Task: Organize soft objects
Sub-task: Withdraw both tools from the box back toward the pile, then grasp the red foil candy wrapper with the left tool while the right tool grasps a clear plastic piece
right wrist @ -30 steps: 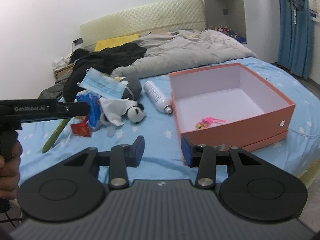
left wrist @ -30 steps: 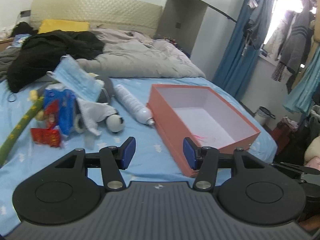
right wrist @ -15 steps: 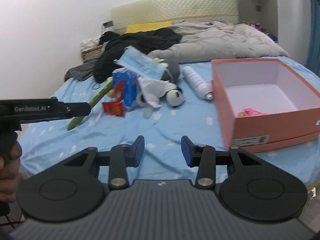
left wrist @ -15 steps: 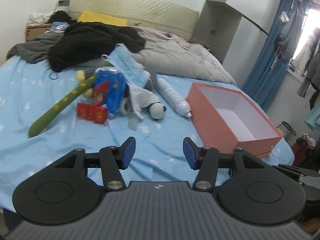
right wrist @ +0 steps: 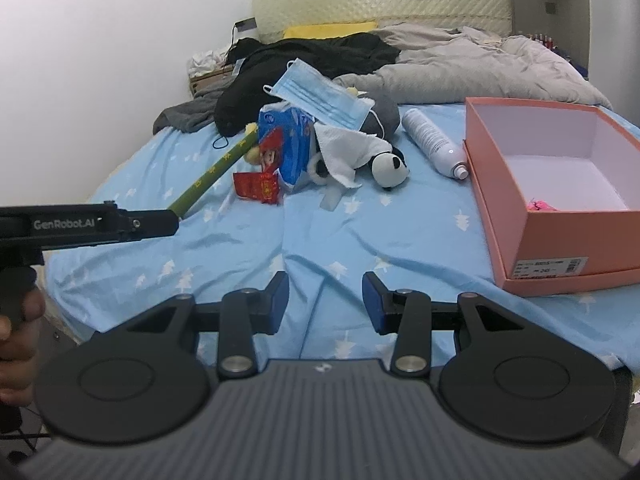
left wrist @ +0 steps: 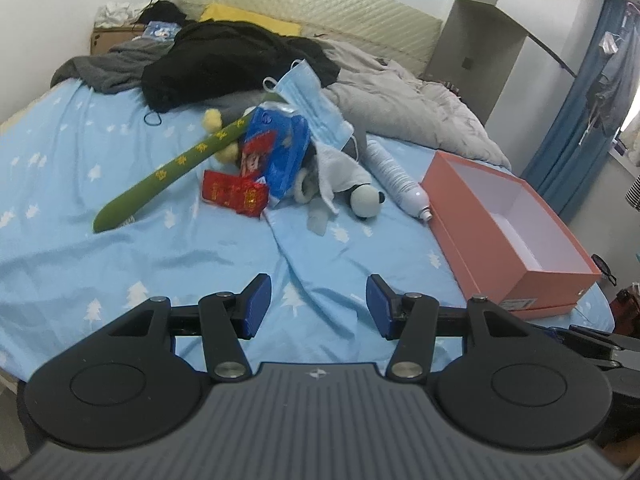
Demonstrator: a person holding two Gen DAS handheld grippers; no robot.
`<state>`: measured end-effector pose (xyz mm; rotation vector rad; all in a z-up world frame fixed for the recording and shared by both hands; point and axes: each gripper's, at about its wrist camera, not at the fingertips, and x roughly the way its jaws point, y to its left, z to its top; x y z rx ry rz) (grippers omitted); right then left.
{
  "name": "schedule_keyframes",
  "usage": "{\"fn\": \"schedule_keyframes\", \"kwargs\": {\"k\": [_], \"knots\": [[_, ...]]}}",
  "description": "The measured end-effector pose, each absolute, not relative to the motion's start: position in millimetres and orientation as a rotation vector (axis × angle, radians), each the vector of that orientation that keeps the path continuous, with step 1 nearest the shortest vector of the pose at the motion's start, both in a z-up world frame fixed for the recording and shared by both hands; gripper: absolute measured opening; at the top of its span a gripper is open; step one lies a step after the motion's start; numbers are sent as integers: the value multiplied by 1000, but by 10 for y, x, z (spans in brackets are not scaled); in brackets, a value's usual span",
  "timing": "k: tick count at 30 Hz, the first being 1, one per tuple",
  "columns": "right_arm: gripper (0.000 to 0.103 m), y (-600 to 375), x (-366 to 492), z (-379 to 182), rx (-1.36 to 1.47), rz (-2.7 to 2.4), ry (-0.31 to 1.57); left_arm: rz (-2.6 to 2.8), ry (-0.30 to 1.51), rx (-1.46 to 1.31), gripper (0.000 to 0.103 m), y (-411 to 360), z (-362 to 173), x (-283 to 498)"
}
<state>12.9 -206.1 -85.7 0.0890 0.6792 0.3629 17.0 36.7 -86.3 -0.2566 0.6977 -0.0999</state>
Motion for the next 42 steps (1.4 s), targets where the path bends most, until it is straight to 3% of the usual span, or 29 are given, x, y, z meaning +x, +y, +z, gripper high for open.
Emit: {"fn": "schedule_keyframes", "kwargs": {"k": [9,11,12,28,42], "knots": [[45,-1940,565,-1073,86,379,732,-77,723,-280,59,404,-1174,734],[58,-1886,691,-1116,82,382,741,-71,725,-289,59,439,-1242,899],[59,-1860,759,-1142,83,387,741,-69,724,-291,59,454,-1276,979],[59,-1500,1929,-1744,64,387,756,-24,707,-300,65,680,-2004,2194],[58,-1160,2673,-2123,52,406,762,22,692,-330,65,692,-2349,2701]]}}
